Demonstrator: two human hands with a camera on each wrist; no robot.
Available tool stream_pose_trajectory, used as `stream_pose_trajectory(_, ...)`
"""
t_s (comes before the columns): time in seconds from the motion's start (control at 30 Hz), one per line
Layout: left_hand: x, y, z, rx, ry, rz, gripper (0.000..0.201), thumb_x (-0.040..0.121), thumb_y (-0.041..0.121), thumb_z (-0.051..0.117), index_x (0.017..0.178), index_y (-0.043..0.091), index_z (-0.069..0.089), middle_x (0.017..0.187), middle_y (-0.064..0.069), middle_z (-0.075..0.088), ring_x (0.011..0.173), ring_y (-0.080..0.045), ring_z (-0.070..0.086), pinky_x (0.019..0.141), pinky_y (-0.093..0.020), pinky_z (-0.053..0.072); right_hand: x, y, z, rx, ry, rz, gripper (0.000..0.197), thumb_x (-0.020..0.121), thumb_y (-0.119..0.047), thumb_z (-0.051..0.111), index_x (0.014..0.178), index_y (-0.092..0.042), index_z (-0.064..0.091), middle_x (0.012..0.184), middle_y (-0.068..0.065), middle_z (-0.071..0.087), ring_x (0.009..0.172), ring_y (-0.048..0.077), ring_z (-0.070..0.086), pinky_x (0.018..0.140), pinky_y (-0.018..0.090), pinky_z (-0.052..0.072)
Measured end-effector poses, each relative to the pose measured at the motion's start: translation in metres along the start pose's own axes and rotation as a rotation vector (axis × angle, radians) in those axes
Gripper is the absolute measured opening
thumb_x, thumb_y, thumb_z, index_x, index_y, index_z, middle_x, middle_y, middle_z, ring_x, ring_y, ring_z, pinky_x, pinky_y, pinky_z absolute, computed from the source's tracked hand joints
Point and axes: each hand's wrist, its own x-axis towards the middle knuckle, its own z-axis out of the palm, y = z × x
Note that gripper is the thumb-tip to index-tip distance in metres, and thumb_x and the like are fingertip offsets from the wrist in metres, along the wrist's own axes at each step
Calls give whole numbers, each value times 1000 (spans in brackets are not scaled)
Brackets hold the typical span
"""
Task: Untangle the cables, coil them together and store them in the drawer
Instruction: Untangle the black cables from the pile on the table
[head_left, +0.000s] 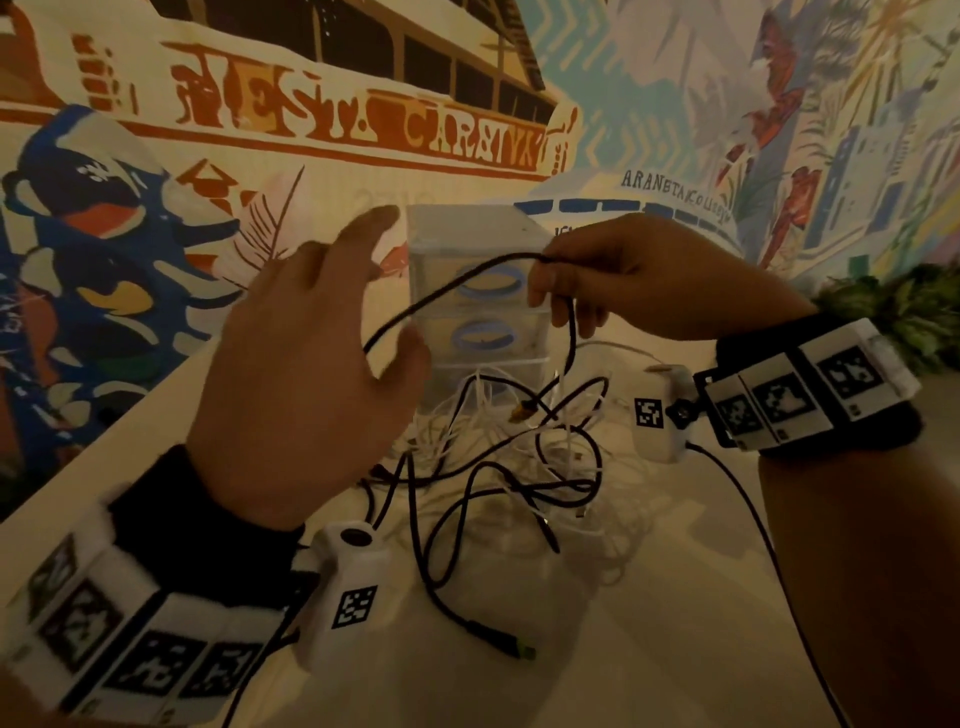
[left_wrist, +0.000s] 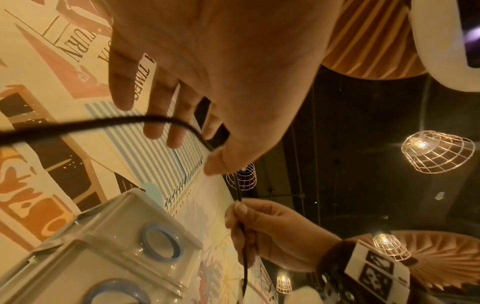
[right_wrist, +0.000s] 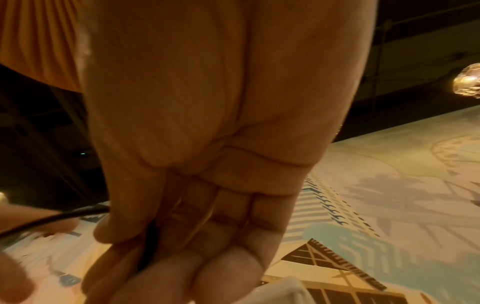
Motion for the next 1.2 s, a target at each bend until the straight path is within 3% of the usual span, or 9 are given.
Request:
stream_pose_trajectory(0.1, -4, 7, 4, 56, -87, 89, 59, 94, 57, 42, 147, 34, 32, 114, 6, 62, 98, -21, 58, 77, -44, 52, 3, -16, 8, -29, -29, -50, 19, 102, -36, 57, 101, -30, 75, 80, -11, 73, 68, 7, 70, 71, 14, 52)
stream_pose_trajectory(0.27, -4, 3, 8, 18, -120, 109, 47, 101, 53, 17, 121, 35, 55, 77, 9, 68, 57, -11, 55, 56, -36, 50, 7, -25, 21, -36, -76, -93, 18, 103, -32, 57, 98, -27, 74, 78, -15, 72, 68, 5, 69, 70, 12, 51)
stream_pose_trajectory(0.43, -2, -1, 2, -144, -46, 10, 48, 97, 50, 18, 116, 30, 57, 67, 7, 62, 57, -12, 53, 59, -43, 50, 9, -9, 33, -46, -325, 53, 22, 104, -35, 54, 98, -27, 74, 88, -13, 75, 77, 5, 71, 85, 29, 57)
stream_pose_trajectory(0.57, -1, -2, 2, -231, 33, -16, 37, 101, 44, 28, 109, 28, 61, 63, 5, 54, 51, -19, 51, 52, -48, 47, 9, 6, 34, -71, -405, 144, 22, 100, -48, 54, 100, -37, 73, 93, -16, 75, 85, 2, 71, 89, 31, 52)
stream_pose_trajectory(0.67, -3, 0, 0, -205, 52, -11, 35, 101, 42, 30, 105, 28, 62, 60, 5, 52, 47, -12, 47, 47, -42, 44, 7, 11, 28, -45, -357, 158, 30, 102, -48, 47, 100, -30, 70, 95, -10, 76, 88, 4, 72, 86, 29, 53)
stream_pose_trajectory(0.77, -3, 2, -1, -86, 37, 8, 33, 101, 45, 32, 99, 31, 62, 52, 8, 44, 44, -6, 41, 43, -24, 31, 6, 14, 25, 56, -239, 180, 30, 106, -41, 42, 101, -22, 64, 99, -6, 76, 86, 7, 73, 82, 29, 56)
stream_pose_trajectory(0.9, -3, 6, -1, -25, -20, 6, 31, 98, 55, 41, 89, 32, 60, 52, 6, 48, 49, -6, 47, 49, -26, 41, 7, 16, 25, 45, -149, 203, 33, 108, -42, 37, 105, -18, 61, 98, -5, 75, 87, 10, 73, 81, 35, 60)
stream_pose_trajectory(1.03, -3, 9, -3, -41, -5, 0, 44, 100, 61, 31, 89, 31, 62, 51, 5, 48, 50, -7, 48, 51, -26, 41, 7, 17, 17, -99, -69, 131, 32, 105, -45, 42, 96, -30, 68, 96, -11, 73, 85, 2, 70, 81, 27, 57)
stream_pose_trajectory(1.2, 0, -1, -3, 71, -9, 38, 33, 99, 52, 43, 89, 27, 62, 61, 7, 57, 54, -6, 50, 54, -17, 36, 7, 32, 3, -209, 353, 156, 30, 104, -49, 47, 92, -38, 72, 96, -2, 68, 82, 18, 66, 77, 42, 56)
